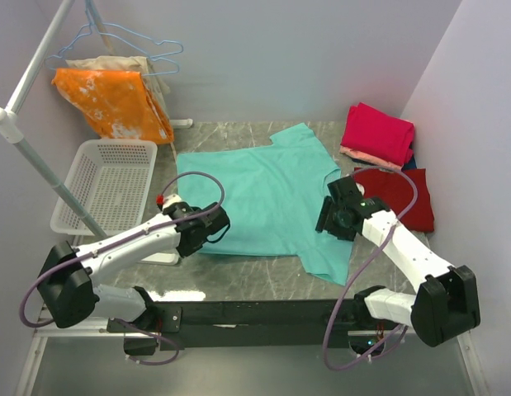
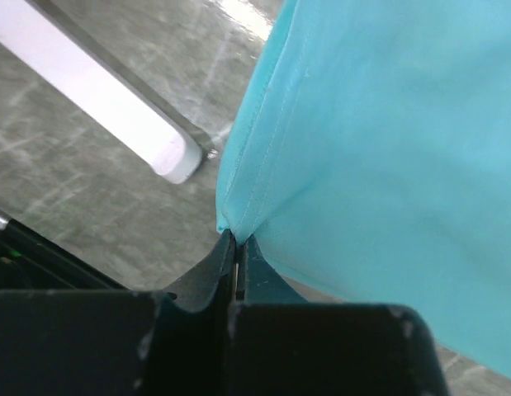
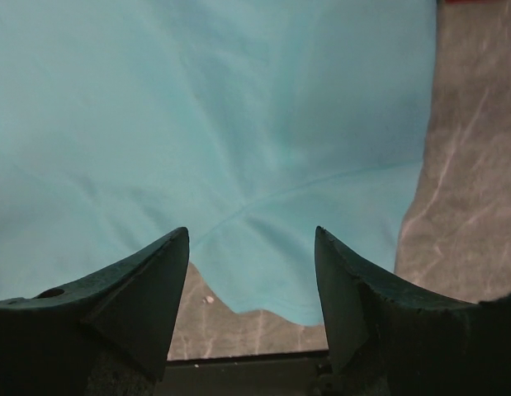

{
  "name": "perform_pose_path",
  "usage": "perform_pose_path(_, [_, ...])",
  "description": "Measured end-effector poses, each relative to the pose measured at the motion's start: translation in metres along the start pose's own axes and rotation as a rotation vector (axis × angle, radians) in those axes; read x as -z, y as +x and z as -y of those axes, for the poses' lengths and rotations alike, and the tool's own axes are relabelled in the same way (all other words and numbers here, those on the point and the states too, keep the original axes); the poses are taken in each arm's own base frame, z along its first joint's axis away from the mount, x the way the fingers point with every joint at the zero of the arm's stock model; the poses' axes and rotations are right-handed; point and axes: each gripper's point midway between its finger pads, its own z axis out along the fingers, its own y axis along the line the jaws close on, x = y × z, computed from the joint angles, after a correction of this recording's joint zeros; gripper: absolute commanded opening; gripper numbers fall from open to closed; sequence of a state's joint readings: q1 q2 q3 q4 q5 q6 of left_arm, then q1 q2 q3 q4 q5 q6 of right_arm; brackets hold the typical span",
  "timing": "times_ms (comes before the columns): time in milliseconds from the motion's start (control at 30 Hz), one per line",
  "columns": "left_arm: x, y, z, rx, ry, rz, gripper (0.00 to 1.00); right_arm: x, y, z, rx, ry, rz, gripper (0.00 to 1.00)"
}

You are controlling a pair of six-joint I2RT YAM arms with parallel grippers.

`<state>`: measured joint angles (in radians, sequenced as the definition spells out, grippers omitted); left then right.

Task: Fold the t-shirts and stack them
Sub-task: Fold the tshirt

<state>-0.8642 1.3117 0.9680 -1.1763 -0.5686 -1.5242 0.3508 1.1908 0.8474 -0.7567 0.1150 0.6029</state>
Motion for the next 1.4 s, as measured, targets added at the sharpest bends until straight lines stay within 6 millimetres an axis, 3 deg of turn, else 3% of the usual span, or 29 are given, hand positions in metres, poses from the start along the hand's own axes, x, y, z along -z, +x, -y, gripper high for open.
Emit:
perform_pose_path(200, [-0.004,-0.009,-0.017,-0.039,-0.086,0.053,0.01,-0.006,0.047,0.023,-0.026,0.064,-0.115,0.62])
perform_pose_path(333, [-0.012,-0.020,-0.017,-0.045,-0.136,0.085,0.01,-0.002,0.075,0.031,-0.030,0.091,-0.176,0.59])
perform_pose_path(567, [-0.017,-0.025,-0.015,-0.066,-0.144,0.097,0.01,0.014,0.098,0.029,-0.073,0.072,-0.196,0.50])
perform_pose_path(800, [-0.021,-0.031,-0.013,-0.077,-0.136,0.096,0.01,0.015,0.145,0.045,-0.070,0.131,-0.291,0.47])
perform_pose_path(967, [-0.020,-0.033,-0.011,-0.084,-0.121,0.098,0.01,0.012,0.152,0.047,-0.074,0.189,-0.303,0.50])
perform_pose_path(1400, [-0.023,-0.046,-0.010,-0.104,-0.100,0.105,0.01,0.000,0.148,0.055,-0.145,0.303,-0.260,0.48])
